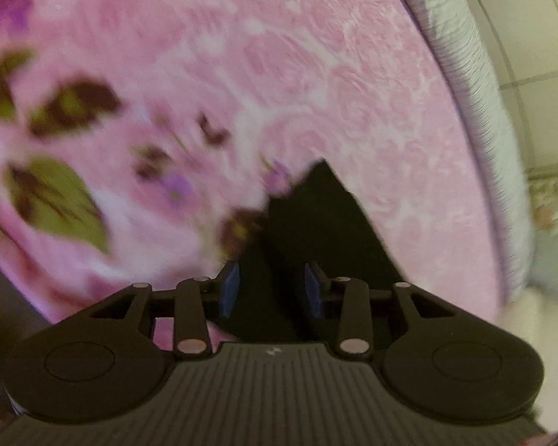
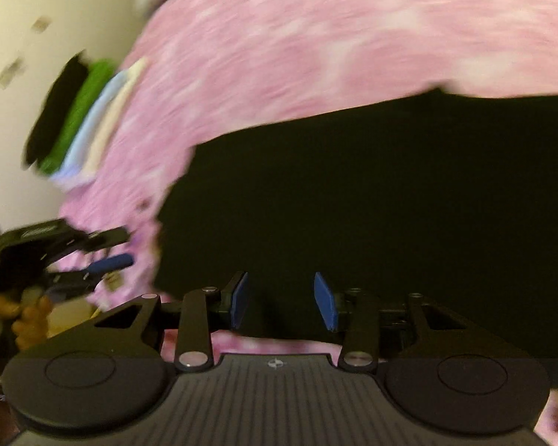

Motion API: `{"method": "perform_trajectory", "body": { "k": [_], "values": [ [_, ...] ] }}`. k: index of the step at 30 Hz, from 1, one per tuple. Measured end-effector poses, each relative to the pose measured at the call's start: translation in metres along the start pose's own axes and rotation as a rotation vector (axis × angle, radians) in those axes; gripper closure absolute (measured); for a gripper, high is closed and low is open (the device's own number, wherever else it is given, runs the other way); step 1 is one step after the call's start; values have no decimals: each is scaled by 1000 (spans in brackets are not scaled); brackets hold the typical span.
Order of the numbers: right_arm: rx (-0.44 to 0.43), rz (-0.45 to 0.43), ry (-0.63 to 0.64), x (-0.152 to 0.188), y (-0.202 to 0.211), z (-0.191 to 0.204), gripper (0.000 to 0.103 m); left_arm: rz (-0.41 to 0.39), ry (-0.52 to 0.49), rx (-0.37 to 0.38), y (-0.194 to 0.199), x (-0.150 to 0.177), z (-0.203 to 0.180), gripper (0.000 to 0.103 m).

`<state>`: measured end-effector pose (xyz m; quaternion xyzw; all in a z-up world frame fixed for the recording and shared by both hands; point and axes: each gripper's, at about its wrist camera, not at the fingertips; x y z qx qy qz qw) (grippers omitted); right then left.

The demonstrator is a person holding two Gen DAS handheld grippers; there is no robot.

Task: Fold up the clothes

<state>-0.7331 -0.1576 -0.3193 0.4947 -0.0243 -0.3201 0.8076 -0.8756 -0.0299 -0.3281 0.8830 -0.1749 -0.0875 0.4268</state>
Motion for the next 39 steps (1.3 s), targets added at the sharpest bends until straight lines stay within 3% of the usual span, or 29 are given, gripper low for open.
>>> {"method": "perform_trajectory", "body": {
  "k": [3,7,8,11,12,17,20,27,34,36,39],
  "values": [
    [18,-35,-112,12,20,-30,58,-6,85,54,-15,3,1,68],
    [24,-85,-344,33,39,-70,58,-26,122,19,-33,2,3,67],
    [27,-102,-402,39,44,-79,58,-36,127,17,-35,2,3,71],
    [23,-159,-529,51,57,-101,58,-70,136,71,-32,4,2,103],
    [25,-174,-556,54,61,-106,58,-90,102,88,-24,5,-3,103],
    [81,-236,-593,60,80,-124,58,-180,-82,143,30,26,-27,103],
    [105,-263,-603,62,89,-134,58,-190,-102,101,38,41,-13,103],
    [125,-267,-597,65,89,-147,58,-184,-118,-14,6,54,25,102],
    [170,-272,-559,80,105,-163,58,-291,-172,-135,38,69,14,102],
    [203,-307,-530,84,118,-172,58,-324,-222,-113,50,78,-3,102],
    [267,-372,-483,91,139,-187,58,-339,-381,-36,46,100,-39,98]
  ]
}}
Point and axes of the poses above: each gripper's, at about its wrist camera, not at the fingertips, and y roughly against the way its jaws point, z to its left, x to its underside, and after that the axes turned 5 degrees about y, right-handed
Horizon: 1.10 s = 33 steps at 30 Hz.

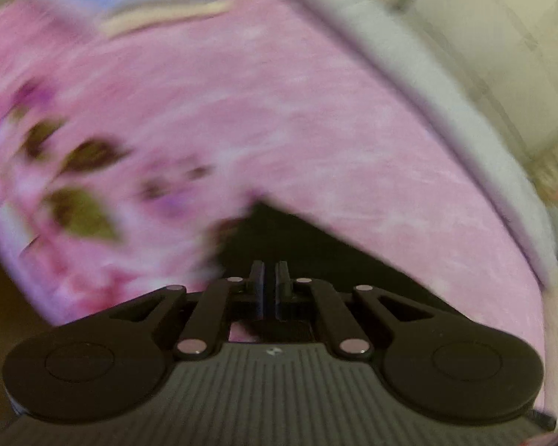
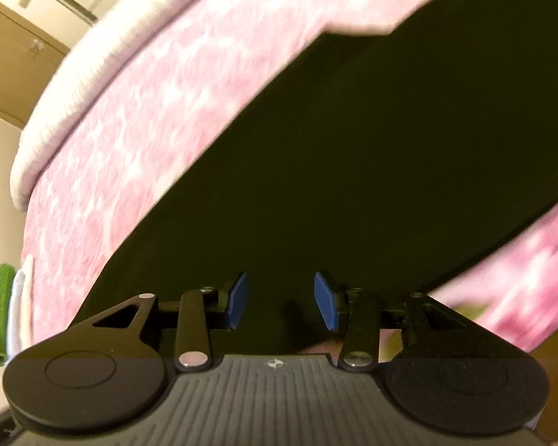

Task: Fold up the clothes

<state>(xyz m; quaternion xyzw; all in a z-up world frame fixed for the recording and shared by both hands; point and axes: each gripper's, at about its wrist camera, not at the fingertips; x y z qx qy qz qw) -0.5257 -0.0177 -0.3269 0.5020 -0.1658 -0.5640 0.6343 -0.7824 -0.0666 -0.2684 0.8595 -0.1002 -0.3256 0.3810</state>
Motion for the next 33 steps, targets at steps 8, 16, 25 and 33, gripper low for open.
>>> {"method": "perform_trajectory", "body": {
  "k": [8,16,25,33],
  "values": [
    [282,-202,321,-7,13,-64,52,28,-253,-1,-70,53,-34,94],
    [327,-288,402,26,24,-102,45,-111,-327,-85,-51,82,-2,93],
    [275,-300,315,49,19,-96,43,-38,-271,-83,-28,110,-2,71],
    [279,-348,269,76,85,-93,27,-68,-462,-7,27,135,-55,60]
  ]
}}
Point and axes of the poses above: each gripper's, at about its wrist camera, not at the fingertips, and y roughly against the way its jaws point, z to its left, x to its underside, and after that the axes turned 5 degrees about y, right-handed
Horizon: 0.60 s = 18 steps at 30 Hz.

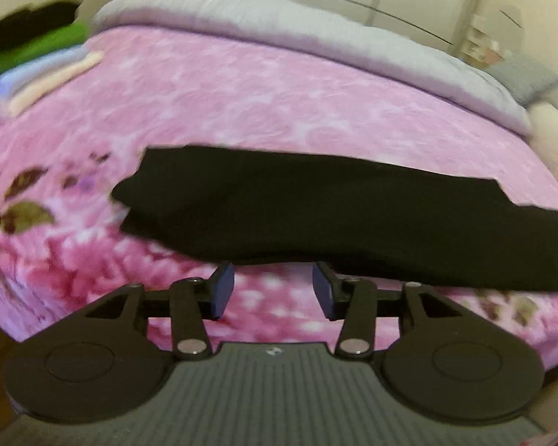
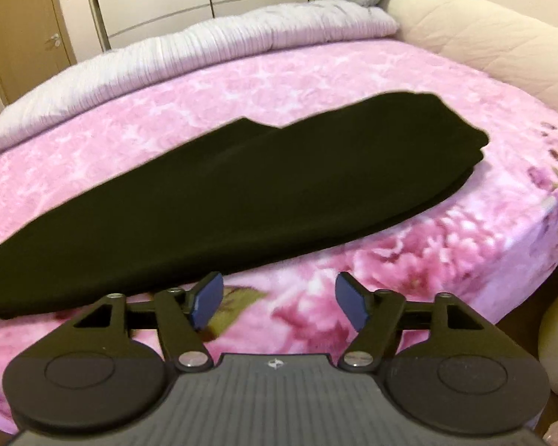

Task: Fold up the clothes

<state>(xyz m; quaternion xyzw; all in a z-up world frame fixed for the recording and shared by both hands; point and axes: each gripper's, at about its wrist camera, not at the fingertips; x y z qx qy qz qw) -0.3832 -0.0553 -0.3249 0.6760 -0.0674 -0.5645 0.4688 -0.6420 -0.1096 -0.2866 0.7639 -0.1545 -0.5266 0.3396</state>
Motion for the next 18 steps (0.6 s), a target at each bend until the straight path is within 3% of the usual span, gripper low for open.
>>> {"method": "perform_trajectory", "body": {
  "k": [7,18],
  "values": [
    [12,-86,4,0,79,10,15,-55,-97,106,43,8,-55,51],
    [27,-89,26,-1,106,9,15,-42,-145,115,65,31,-91,48]
  ]
}}
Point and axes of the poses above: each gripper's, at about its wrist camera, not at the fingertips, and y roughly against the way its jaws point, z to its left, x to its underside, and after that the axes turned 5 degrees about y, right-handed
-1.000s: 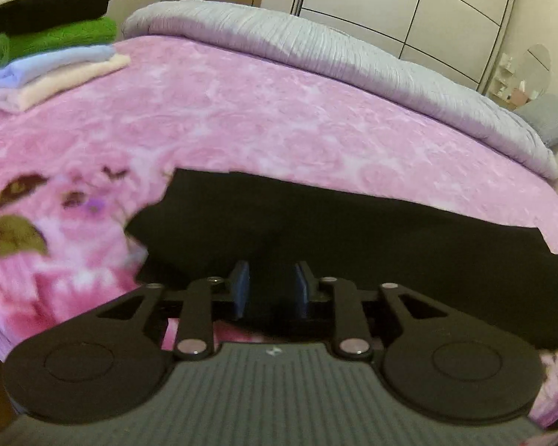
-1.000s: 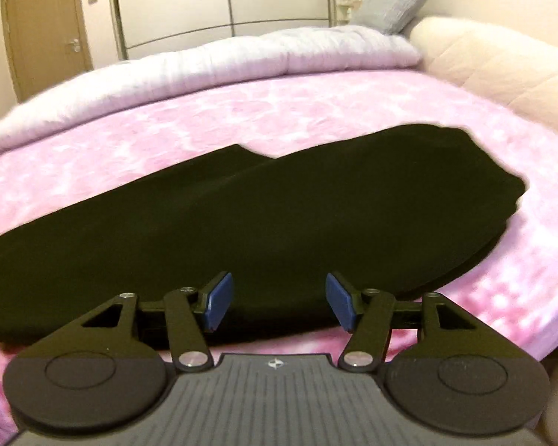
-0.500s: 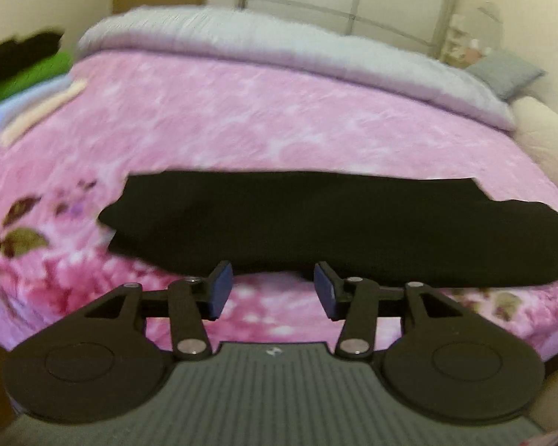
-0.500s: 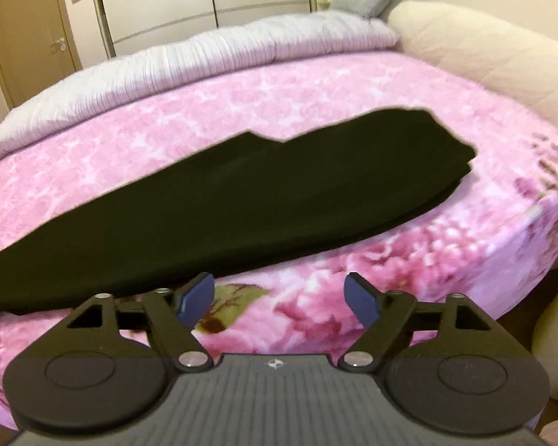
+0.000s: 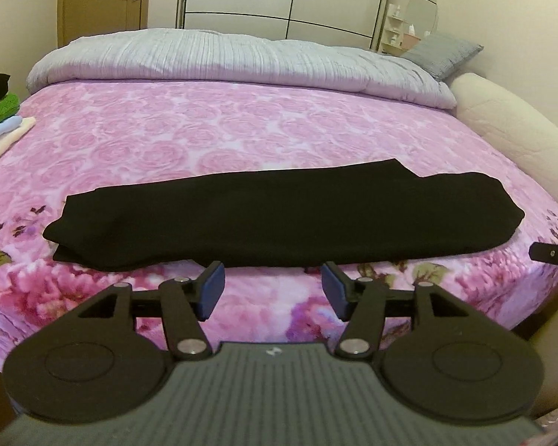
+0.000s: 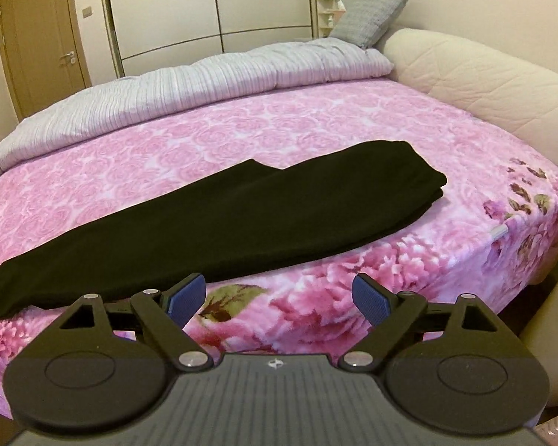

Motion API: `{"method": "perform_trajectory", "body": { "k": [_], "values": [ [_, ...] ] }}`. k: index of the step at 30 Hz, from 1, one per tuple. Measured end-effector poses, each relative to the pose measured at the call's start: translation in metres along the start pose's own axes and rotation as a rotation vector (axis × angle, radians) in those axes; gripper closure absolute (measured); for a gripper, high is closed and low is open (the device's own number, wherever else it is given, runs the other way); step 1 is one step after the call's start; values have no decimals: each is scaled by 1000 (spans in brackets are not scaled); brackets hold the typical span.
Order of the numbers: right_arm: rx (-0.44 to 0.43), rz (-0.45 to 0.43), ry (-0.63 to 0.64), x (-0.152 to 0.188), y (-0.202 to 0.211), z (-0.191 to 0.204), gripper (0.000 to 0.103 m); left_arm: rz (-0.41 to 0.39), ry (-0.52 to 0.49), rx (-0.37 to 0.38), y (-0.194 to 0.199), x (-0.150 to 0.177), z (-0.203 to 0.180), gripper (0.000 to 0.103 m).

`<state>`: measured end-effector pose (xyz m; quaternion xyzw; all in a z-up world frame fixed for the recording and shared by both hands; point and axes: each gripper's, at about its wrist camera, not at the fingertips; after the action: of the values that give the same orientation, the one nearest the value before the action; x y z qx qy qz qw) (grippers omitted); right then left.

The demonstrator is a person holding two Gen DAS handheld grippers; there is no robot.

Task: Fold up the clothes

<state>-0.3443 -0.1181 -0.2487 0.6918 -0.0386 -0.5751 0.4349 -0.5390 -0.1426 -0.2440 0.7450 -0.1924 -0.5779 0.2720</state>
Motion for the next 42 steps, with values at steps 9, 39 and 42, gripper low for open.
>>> {"method": "perform_trajectory", "body": {
  "k": [9,39,42],
  "values": [
    [-30,-11,6,2,10,3,15,-20,7,-47,17,2,2,46],
    [17,143,-95,-9,-86,-37,15,-121,974,-108,-70,18,228,56],
    [32,176,-113,-9,-103,-37,15,-117,1031,-136,-91,20,239,56]
  ]
}}
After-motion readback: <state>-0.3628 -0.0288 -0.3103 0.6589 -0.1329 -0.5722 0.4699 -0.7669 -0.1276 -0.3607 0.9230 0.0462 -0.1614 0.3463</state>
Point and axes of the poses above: each gripper's, at about its wrist camera, not at the fingertips, and y roughly against the way its jaws point, z to its left, x to its underside, and after that the axes turned 5 degrees about y, right-handed
